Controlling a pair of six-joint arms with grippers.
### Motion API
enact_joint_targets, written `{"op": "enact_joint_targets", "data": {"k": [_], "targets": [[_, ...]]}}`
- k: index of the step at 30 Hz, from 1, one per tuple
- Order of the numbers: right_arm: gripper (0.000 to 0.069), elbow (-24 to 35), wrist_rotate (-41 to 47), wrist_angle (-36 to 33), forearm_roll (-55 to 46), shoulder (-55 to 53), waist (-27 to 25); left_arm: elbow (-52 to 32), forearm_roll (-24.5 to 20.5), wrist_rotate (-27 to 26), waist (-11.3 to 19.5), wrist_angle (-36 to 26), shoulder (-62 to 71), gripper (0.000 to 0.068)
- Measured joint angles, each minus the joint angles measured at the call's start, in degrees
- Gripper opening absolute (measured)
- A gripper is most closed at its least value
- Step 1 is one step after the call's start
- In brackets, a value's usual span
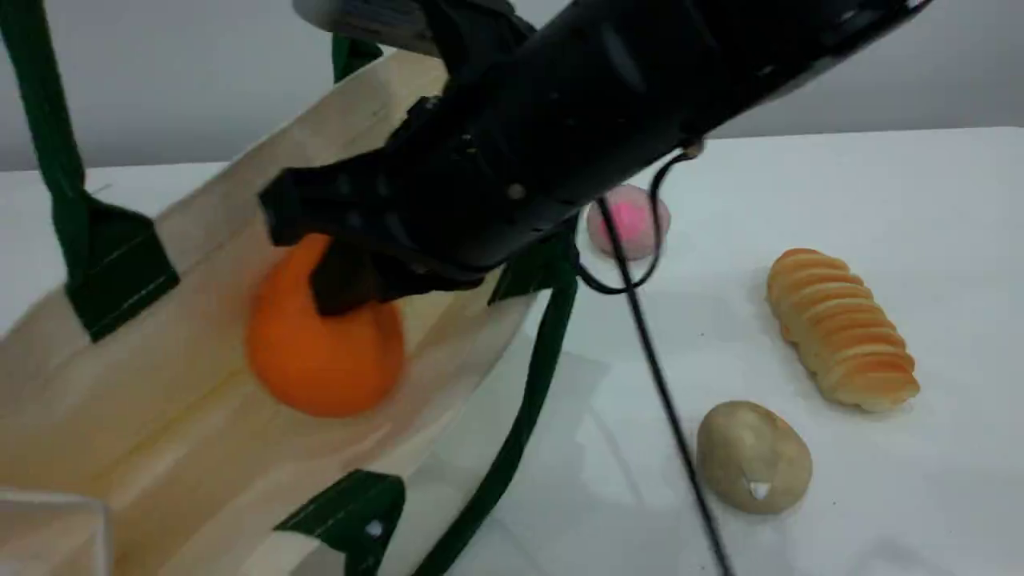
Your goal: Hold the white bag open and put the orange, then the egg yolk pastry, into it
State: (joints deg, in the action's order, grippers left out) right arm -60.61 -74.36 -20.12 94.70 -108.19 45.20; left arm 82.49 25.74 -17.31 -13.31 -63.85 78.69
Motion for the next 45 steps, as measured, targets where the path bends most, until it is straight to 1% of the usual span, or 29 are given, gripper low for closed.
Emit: {"op": "enact_joint_targets", "data": {"k": [6, 9, 12, 15, 18, 21, 25, 27, 30, 35, 40, 43, 45], "targets": [[0.0048, -1.05, -0.09, 0.68, 0.24, 0.0, 0.6, 0.0, -0.21, 0.0, 0.0, 0.0, 0.0, 0.0071], [0.0089, -1.1, -1.78, 0.68, 0.07, 0.0, 0.6, 0.0, -0.21, 0.0, 0.0, 0.01, 0.0, 0.0071], [0.018, -1.23, -2.43, 0.3, 0.07, 0.0, 0.66, 0.0, -0.21, 0.0, 0.0, 0.06, 0.0, 0.0071], [0.0323, -1.7, -2.7, 0.14, 0.13, 0.16, 0.66, 0.0, -0.15, 0.0, 0.0, 0.16, 0.0, 0.0071], [0.0438, -1.7, -3.29, -0.08, 0.07, 0.28, 0.66, 0.0, -0.27, 0.0, 0.0, 0.29, 0.0, 0.0071], [0.0505, -1.7, -3.29, -0.08, -0.63, 0.57, 0.58, 0.0, -0.34, -0.06, 0.0, 0.89, 0.0, 0.0071], [0.0526, -1.58, -2.49, 0.49, -3.49, 2.75, 0.46, 0.0, -0.8, -0.19, 0.0, 1.37, 0.0, 0.0071], [0.0527, -1.5, -1.18, 0.76, -5.62, 4.39, -0.02, 0.0, -2.11, -0.19, 0.0, 1.43, 0.0, 0.0071], [0.0528, -0.89, 2.78, 0.82, -10.2, 7.03, -1.6, 0.0, -3.18, -0.19, 0.0, 1.3, 0.0, 0.0071], [0.0528, 1.96, 11.02, 0.48, -20.83, 11.39, -5.9, 0.0, -3.3, -0.19, 0.0, 1.11, 0.0, 0.0071], [0.0528, 6.87, 19.71, -3.11, -31.74, 14.28, -12.14, 0.0, -3.3, -0.19, 0.0, 1.32, 0.0, 0.0071], [0.0528, 10.15, 23.16, -5.3, -36.76, 14.31, -15.4, 0.0, -3.3, -0.19, 0.0, 1.49, 0.0, 0.0071], [0.0528, 12.27, 24.42, -5.32, -38.21, 14.31, -16.85, 0.0, -3.3, -0.19, 0.0, 1.55, 0.0, 0.0071]]}}
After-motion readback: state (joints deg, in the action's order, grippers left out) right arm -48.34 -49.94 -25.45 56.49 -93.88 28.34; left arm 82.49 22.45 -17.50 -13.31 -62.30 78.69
